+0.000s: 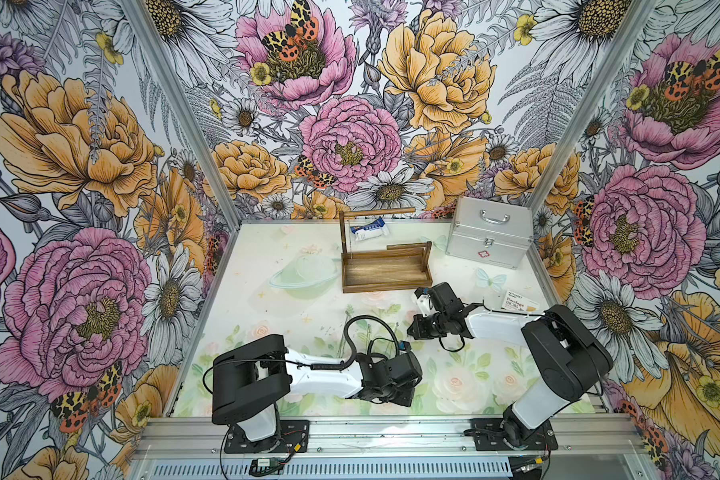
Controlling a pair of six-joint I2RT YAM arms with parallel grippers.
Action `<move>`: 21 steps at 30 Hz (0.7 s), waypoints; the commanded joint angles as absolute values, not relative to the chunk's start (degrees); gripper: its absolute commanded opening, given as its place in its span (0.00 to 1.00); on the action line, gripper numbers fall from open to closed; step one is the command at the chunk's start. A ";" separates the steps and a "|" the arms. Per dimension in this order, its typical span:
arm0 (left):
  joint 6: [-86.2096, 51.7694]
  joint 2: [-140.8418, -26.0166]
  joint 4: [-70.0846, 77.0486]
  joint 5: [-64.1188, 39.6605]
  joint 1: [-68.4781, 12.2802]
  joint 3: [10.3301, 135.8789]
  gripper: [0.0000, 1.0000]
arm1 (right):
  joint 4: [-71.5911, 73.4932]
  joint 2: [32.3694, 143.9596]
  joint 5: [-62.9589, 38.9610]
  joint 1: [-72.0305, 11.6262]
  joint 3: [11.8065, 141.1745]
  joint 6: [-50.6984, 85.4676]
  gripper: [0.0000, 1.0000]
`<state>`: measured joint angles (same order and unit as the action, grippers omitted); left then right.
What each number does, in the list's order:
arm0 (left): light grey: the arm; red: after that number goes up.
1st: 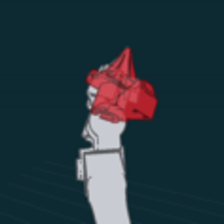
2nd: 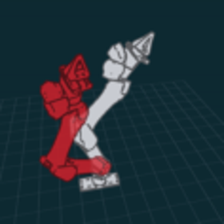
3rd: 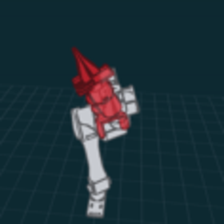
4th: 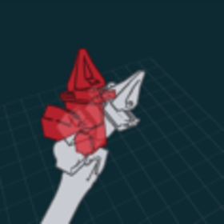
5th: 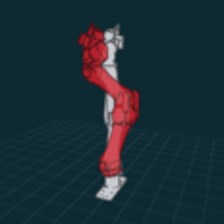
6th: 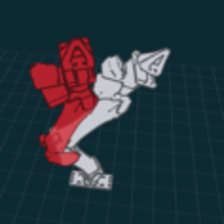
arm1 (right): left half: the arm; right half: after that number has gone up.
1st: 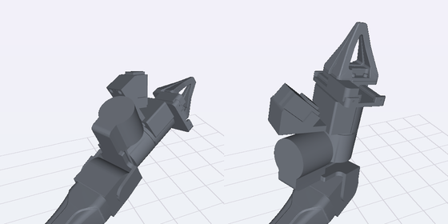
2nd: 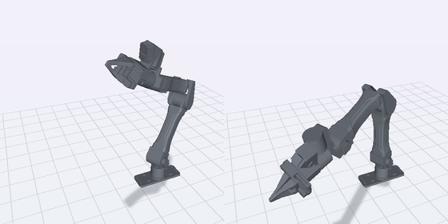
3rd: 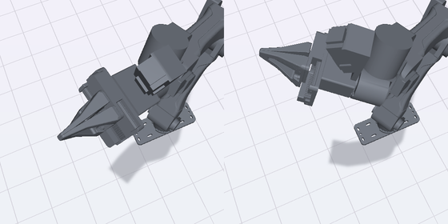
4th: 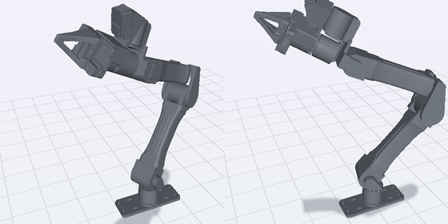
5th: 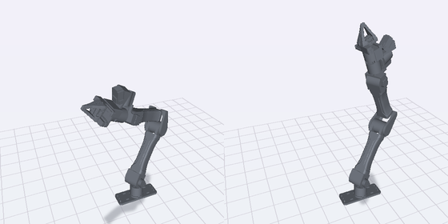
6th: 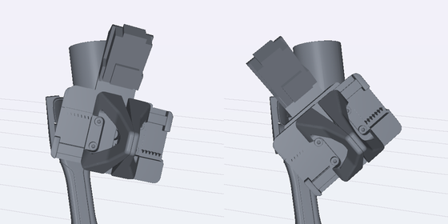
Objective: Take the necklace off the jewelry display stand
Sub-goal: Place the necklace at the center of the board.
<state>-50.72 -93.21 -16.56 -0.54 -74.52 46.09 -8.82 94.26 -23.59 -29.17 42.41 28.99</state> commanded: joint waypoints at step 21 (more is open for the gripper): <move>-45.97 -99.15 -23.71 -0.01 -72.30 57.33 0.07 | -9.23 94.95 -22.72 -28.82 42.76 28.06 0.00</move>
<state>-46.46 -99.13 -22.70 0.62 -72.25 56.66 -8.75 94.26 -23.62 -29.17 42.41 28.97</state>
